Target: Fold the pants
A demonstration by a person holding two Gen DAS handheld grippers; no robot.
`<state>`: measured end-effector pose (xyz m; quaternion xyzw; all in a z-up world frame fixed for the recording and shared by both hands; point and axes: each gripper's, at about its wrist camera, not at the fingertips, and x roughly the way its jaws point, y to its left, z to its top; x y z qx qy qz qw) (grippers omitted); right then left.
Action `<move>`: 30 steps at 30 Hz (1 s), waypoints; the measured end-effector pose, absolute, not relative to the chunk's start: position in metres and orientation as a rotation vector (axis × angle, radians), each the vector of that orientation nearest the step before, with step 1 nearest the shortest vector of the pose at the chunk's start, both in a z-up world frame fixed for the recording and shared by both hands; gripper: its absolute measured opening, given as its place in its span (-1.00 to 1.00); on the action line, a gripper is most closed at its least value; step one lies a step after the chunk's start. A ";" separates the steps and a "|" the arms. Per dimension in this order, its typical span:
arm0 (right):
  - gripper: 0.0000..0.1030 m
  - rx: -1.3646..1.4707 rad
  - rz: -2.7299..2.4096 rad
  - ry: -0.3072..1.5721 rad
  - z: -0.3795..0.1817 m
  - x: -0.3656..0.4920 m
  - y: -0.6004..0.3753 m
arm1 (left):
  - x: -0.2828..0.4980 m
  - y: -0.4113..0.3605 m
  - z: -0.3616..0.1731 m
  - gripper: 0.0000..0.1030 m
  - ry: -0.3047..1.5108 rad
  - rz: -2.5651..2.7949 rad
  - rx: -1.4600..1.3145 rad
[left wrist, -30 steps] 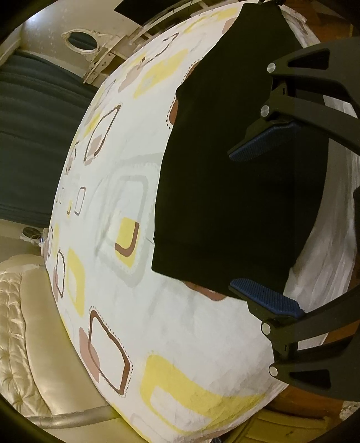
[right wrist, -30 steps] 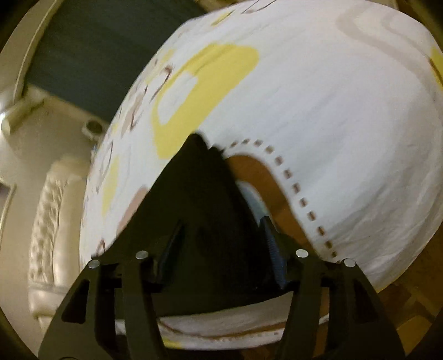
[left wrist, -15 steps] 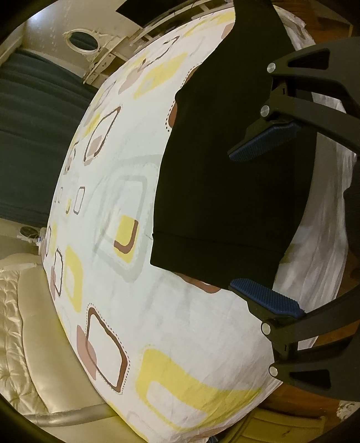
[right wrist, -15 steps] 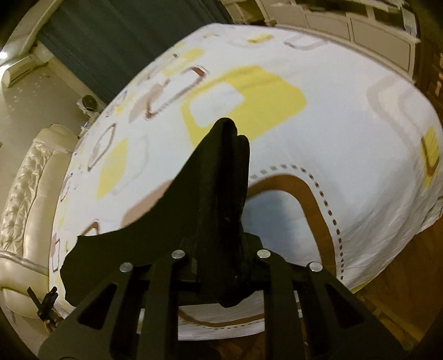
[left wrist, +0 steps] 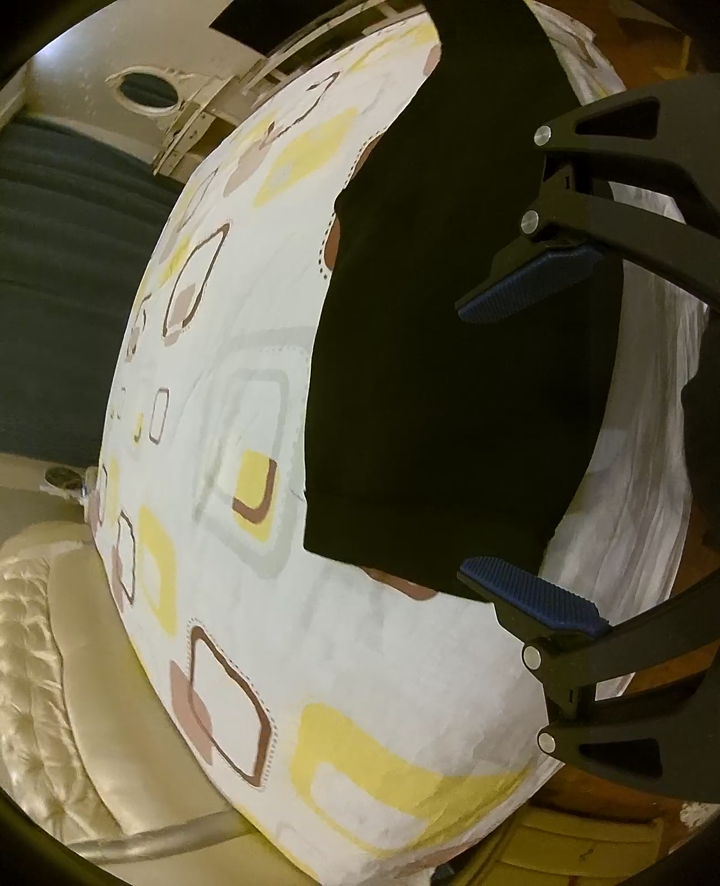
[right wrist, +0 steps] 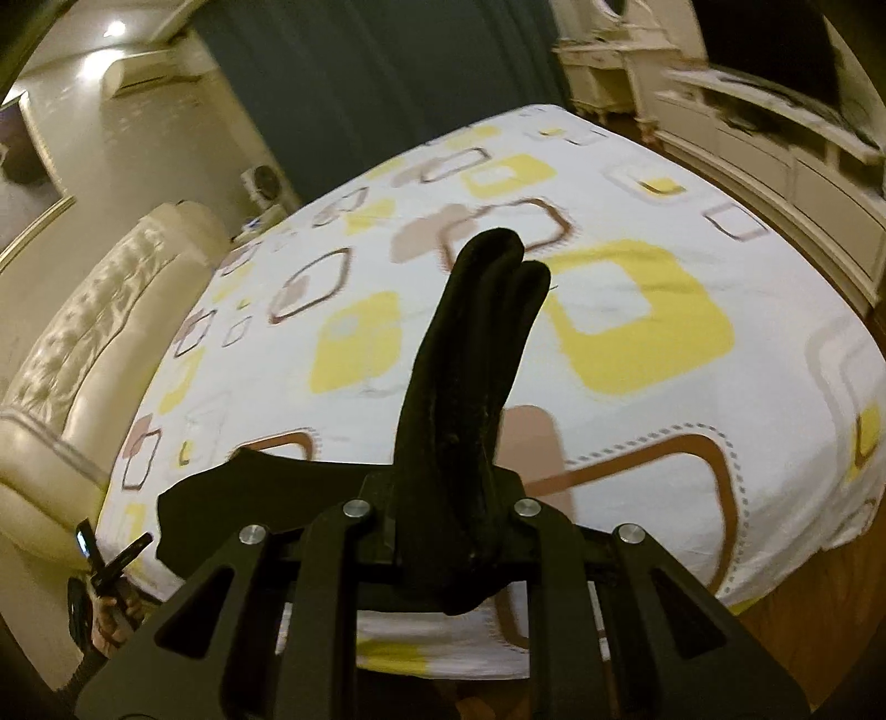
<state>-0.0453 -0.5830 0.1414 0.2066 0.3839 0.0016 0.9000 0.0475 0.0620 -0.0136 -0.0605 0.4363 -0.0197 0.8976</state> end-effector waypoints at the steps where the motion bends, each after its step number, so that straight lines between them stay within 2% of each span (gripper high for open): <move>1: -0.68 0.419 0.016 0.792 0.144 -0.043 -0.572 | 0.046 0.060 -0.012 0.66 0.896 -0.042 -0.120; 11: -0.68 0.301 0.138 0.815 0.136 -0.011 -0.457 | 0.043 0.052 -0.011 0.66 0.890 -0.060 -0.116; 20: -0.68 0.211 0.197 0.906 0.081 0.016 -0.361 | 0.043 0.052 -0.010 0.66 0.885 -0.047 -0.141; 30: -0.68 0.145 0.188 1.022 0.015 0.033 -0.306 | 0.043 0.050 -0.009 0.66 0.877 -0.048 -0.142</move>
